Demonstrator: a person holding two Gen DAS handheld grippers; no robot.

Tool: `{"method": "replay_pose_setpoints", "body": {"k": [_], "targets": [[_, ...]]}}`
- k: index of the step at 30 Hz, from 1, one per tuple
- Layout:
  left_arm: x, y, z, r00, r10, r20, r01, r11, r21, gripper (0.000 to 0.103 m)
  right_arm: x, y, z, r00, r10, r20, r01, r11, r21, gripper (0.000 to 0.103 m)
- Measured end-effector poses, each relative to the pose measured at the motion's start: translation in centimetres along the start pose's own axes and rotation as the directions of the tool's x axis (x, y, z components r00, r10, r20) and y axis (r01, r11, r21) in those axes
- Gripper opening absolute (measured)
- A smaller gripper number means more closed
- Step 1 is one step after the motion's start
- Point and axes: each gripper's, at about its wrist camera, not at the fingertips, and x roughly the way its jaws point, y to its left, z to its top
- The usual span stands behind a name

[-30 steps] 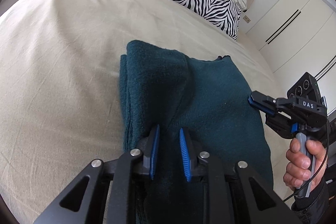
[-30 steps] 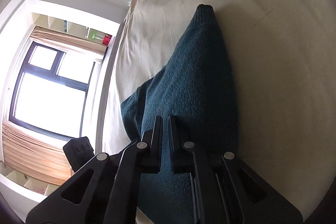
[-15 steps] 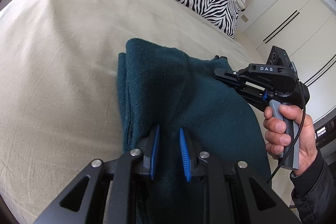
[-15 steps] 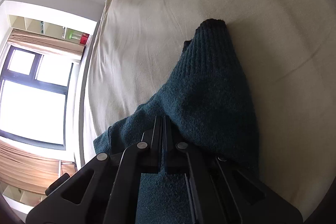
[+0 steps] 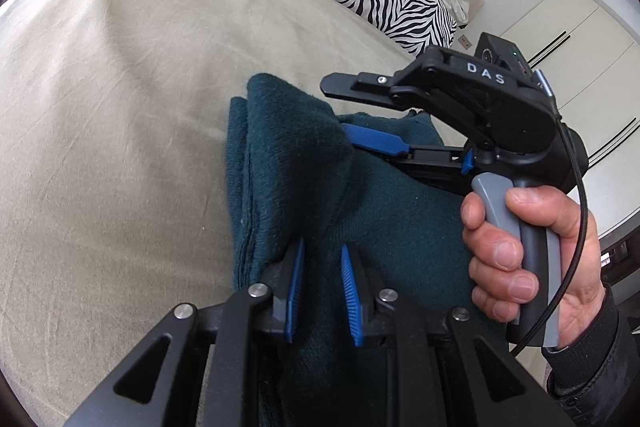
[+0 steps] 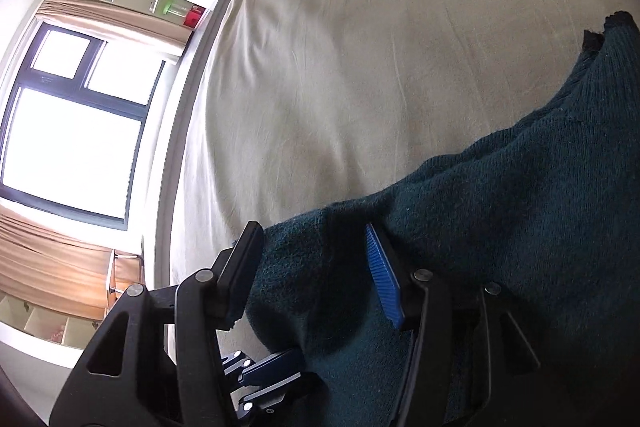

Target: Fold small clothes

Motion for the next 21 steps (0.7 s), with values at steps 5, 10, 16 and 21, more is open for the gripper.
{"method": "replay_pose_setpoints", "body": {"k": [5,10,16,21], "targets": [[-0.1,0.8,0.1,1.0,-0.026,-0.002,0.026,0.999,-0.027,0.02,-1.5,-0.1,0.0,0.996,-0.079,0.046,0.079,0.997,0.014,0.041],[-0.2,0.8,0.0,1.0,-0.024,-0.002,0.024,0.999,-0.032,0.02,-7.1,-0.2,-4.0,0.985,0.153,0.077,-0.155,0.987,0.033,0.049],[-0.3,0.4,-0.2,1.0,-0.006,0.013,0.006,1.0,-0.028,0.02,-12.3,-4.8,-13.2,0.958,0.267,0.101,-0.263,0.963,-0.055,0.054],[-0.5,0.1,-0.4,1.0,0.004,0.023,-0.004,1.0,-0.026,0.019,-17.0,-8.7,-17.2,0.957,0.244,0.159,-0.245,0.969,-0.014,0.056]]}}
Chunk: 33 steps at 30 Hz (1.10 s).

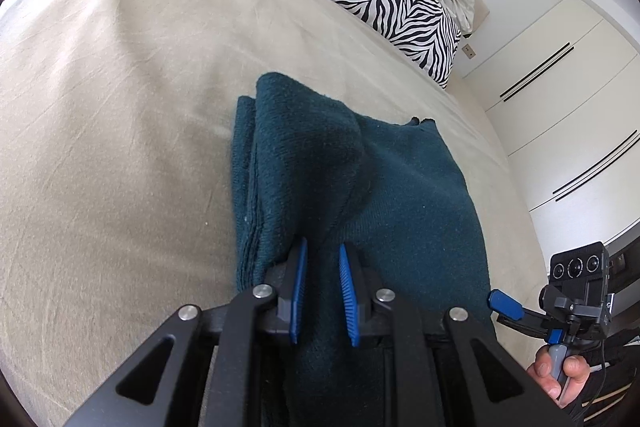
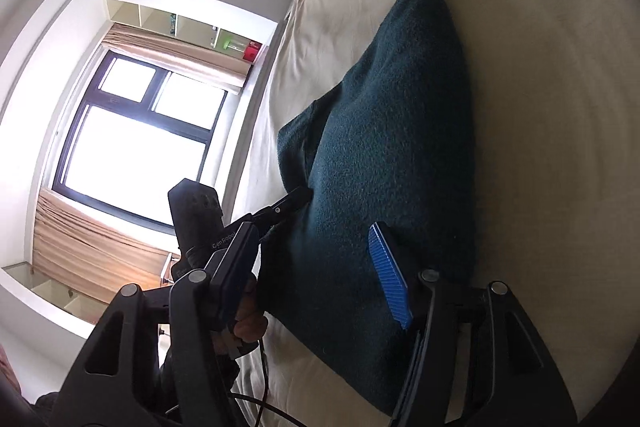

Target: Fold small clothes

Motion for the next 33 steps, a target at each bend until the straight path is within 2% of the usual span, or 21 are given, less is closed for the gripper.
{"method": "replay_pose_setpoints", "body": {"k": [2,3,5,7,9,13,15,17,19,20,22,23,26,28,31,33], "targets": [[-0.5,0.0,0.0,1.0,-0.013,0.011,0.013,1.0,-0.018,0.019,-2.0,-0.2,-0.3,0.998,-0.045,0.051,0.045,0.999,-0.003,0.059],[-0.9,0.2,0.1,1.0,-0.024,0.012,0.025,0.999,-0.039,0.02,-2.8,-0.3,-0.1,0.994,-0.078,0.073,0.078,0.997,0.006,0.065],[-2.3,0.2,0.3,0.999,-0.041,0.017,0.042,0.997,-0.069,0.031,-3.2,-1.3,1.0,0.987,-0.133,0.092,0.13,0.991,0.039,0.069],[-4.6,-0.4,0.4,0.997,-0.018,0.069,0.021,0.999,-0.042,0.063,-3.4,-1.6,1.6,0.984,-0.154,0.09,0.15,0.987,0.054,0.069],[-6.1,-0.7,0.6,0.995,0.023,0.097,-0.022,1.0,-0.01,0.072,-2.7,-1.7,2.1,0.982,-0.178,0.061,0.175,0.983,0.046,0.069],[-5.2,1.1,1.0,1.0,0.029,0.003,-0.029,0.998,-0.047,0.072,0.0,-2.0,3.4,0.977,-0.212,-0.011,0.213,0.975,0.063,0.069],[-4.0,1.9,0.7,0.998,0.033,-0.058,-0.036,0.997,-0.065,0.07,1.9,-2.6,3.9,0.978,-0.203,-0.052,0.207,0.974,0.089,0.069],[-2.7,1.8,0.1,0.994,0.005,-0.109,-0.012,0.998,-0.063,0.07,3.2,-2.9,3.8,0.974,-0.21,-0.082,0.217,0.972,0.09,0.071],[-1.9,1.2,-0.1,0.992,0.001,-0.128,-0.007,0.999,-0.044,0.069,4.4,-3.3,3.8,0.966,-0.237,-0.105,0.246,0.966,0.084,0.072],[-1.7,1.0,-0.1,0.991,0.001,-0.135,-0.007,0.999,-0.043,0.066,4.6,-3.5,3.8,0.966,-0.235,-0.104,0.245,0.965,0.094,0.071],[-0.8,0.9,0.0,0.986,-0.019,-0.166,0.008,0.998,-0.07,0.05,4.9,-3.1,3.9,0.963,-0.25,-0.105,0.26,0.962,0.089,0.072],[-0.5,1.1,0.1,0.984,-0.015,-0.176,0.001,0.997,-0.079,0.05,5.2,-2.8,4.0,0.957,-0.267,-0.112,0.275,0.959,0.071,0.071],[0.3,1.5,0.2,0.98,-0.036,-0.195,0.015,0.994,-0.107,0.042,6.3,-1.7,4.1,0.932,-0.34,-0.127,0.342,0.94,-0.006,0.067],[0.4,2.0,0.3,0.98,-0.063,-0.191,0.036,0.989,-0.142,0.034,6.7,-1.2,4.1,0.919,-0.374,-0.125,0.374,0.927,-0.025,0.057],[0.2,1.3,0.1,0.983,-0.039,-0.181,0.018,0.993,-0.115,0.03,6.7,-0.1,4.4,0.915,-0.391,-0.098,0.386,0.92,-0.061,0.044],[0.0,0.5,0.2,0.985,-0.014,-0.174,-0.003,0.996,-0.093,0.028,6.3,0.6,4.3,0.914,-0.398,-0.072,0.392,0.915,-0.094,0.041]]}}
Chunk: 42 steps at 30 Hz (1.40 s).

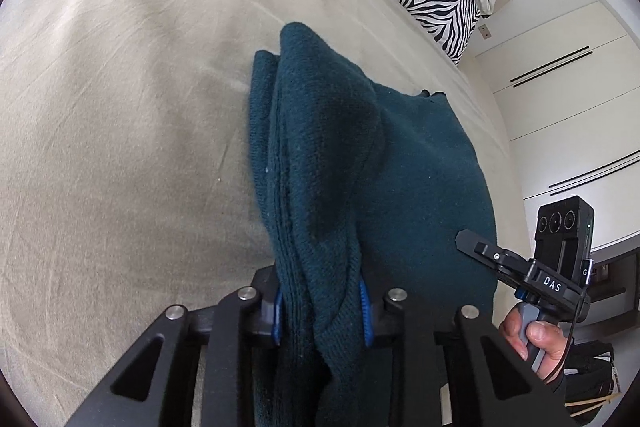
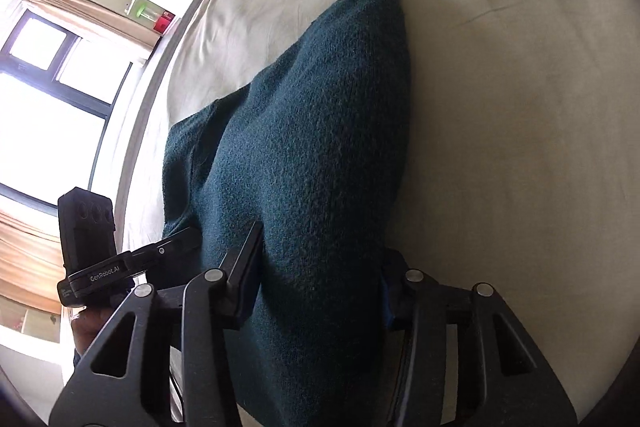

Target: Fold small clothes

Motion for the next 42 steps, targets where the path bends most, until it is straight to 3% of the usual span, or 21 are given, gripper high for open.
{"method": "replay_pose_setpoints", "body": {"k": [8,14,17,19,22,26,27,28,29,30,31,33,36,37,40,42], "targets": [[-2.0,-6.8,1.6,0.997,-0.022,0.07,0.014,0.993,0.116,0.026,-5.9,0.9,1.5,0.991,0.022,0.131,-0.015,0.999,-0.052,0.038],[2.7,-10.2,2.4,1.0,-0.012,0.024,0.008,0.988,0.156,0.027,-10.0,-2.9,2.1,0.984,0.011,0.18,-0.009,1.0,-0.012,0.038],[6.8,-9.5,1.7,0.998,0.055,-0.035,-0.05,0.99,0.135,0.029,-8.5,-6.2,1.9,0.991,-0.011,0.134,0.006,0.999,0.035,0.04],[7.9,-8.9,1.4,0.999,0.043,-0.016,-0.041,0.992,0.121,0.038,-6.6,-9.1,1.4,0.996,-0.027,0.081,0.018,0.994,0.105,0.052],[7.5,-8.7,1.3,1.0,0.025,-0.004,-0.024,0.993,0.116,0.039,-6.4,-11.5,0.5,0.988,0.071,0.135,-0.092,0.984,0.153,0.052],[4.7,-9.5,0.0,0.994,0.073,0.086,-0.086,0.983,0.164,0.041,-7.8,-11.0,0.0,0.989,0.023,0.149,-0.045,0.987,0.152,0.053],[3.7,-10.1,-0.6,0.989,0.084,0.125,-0.106,0.977,0.186,0.05,-8.7,-10.7,-0.3,0.986,0.004,0.165,-0.029,0.988,0.149,0.053],[2.6,-10.7,-1.3,0.981,0.102,0.168,-0.137,0.968,0.211,0.065,-9.6,-10.1,-0.7,0.982,-0.019,0.187,-0.007,0.99,0.139,0.053],[1.5,-11.4,-2.2,0.967,0.131,0.218,-0.183,0.954,0.239,0.074,-10.7,-9.6,-1.3,0.976,-0.051,0.209,0.025,0.992,0.125,0.053],[0.3,-12.1,-3.2,0.947,0.165,0.277,-0.239,0.935,0.261,0.089,-11.9,-9.1,-1.8,0.969,-0.09,0.232,0.066,0.992,0.109,0.053],[-0.8,-13.0,-4.3,0.92,0.196,0.341,-0.297,0.913,0.278,0.098,-13.2,-8.5,-2.4,0.958,-0.125,0.257,0.104,0.99,0.092,0.054],[-3.1,-14.3,-6.6,0.858,0.232,0.457,-0.392,0.872,0.292,0.103,-15.5,-6.6,-3.8,0.93,-0.199,0.308,0.19,0.98,0.057,0.054],[-6.4,-16.3,-9.4,0.763,0.281,0.582,-0.497,0.831,0.25,0.103,-19.1,-3.0,-6.7,0.849,-0.313,0.426,0.351,0.936,-0.012,0.059],[-7.5,-17.0,-10.3,0.746,0.275,0.607,-0.504,0.828,0.246,0.103,-20.2,-1.6,-7.8,0.812,-0.343,0.472,0.404,0.914,-0.031,0.064],[-10.4,-18.8,-12.1,0.719,0.229,0.656,-0.495,0.832,0.252,0.103,-23.8,2.3,-11.5,0.686,-0.349,0.639,0.51,0.856,-0.08,0.098],[-11.6,-19.7,-13.1,0.685,0.238,0.688,-0.522,0.82,0.236,0.103,-25.9,4.3,-14.4,0.606,-0.323,0.727,0.554,0.827,-0.093,0.102]]}}
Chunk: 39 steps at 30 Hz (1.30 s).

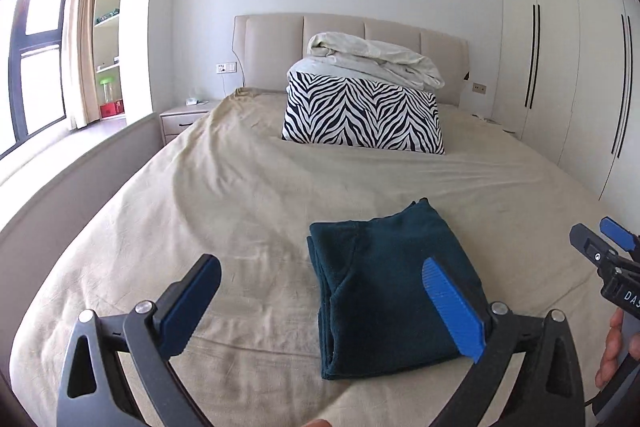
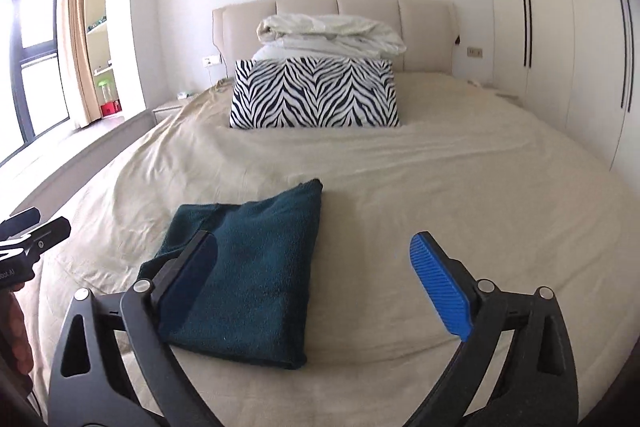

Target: Fold small clothes

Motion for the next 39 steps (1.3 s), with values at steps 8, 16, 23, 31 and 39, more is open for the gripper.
{"method": "replay_pose_setpoints", "body": {"k": [8,16,23,31,39], "targets": [[-1.2,-0.3,-1.1,0.992,0.087,-0.096,-0.088,0.996,0.003,0.103,-6.6,2.0,1.0,0.999,0.009,-0.034,-0.01,1.0,-0.007,0.102],[-0.9,-2.0,-4.9,0.978,0.064,-0.197,-0.06,0.998,0.026,0.103,-6.1,3.1,-3.3,0.972,-0.098,-0.214,0.091,0.995,-0.043,0.102],[-0.4,-1.7,-6.1,0.967,0.051,-0.25,-0.053,0.999,-0.001,0.103,-4.2,3.6,-5.7,0.959,-0.08,-0.272,0.079,0.997,-0.015,0.102],[0.1,-1.2,-6.7,0.961,0.06,-0.271,-0.067,0.998,-0.015,0.103,-3.9,2.7,-5.7,0.955,-0.09,-0.282,0.095,0.995,0.005,0.102],[0.2,-0.8,-6.9,0.959,0.071,-0.275,-0.08,0.997,-0.021,0.103,-3.9,2.8,-5.6,0.955,-0.083,-0.285,0.085,0.996,-0.006,0.102]]}}
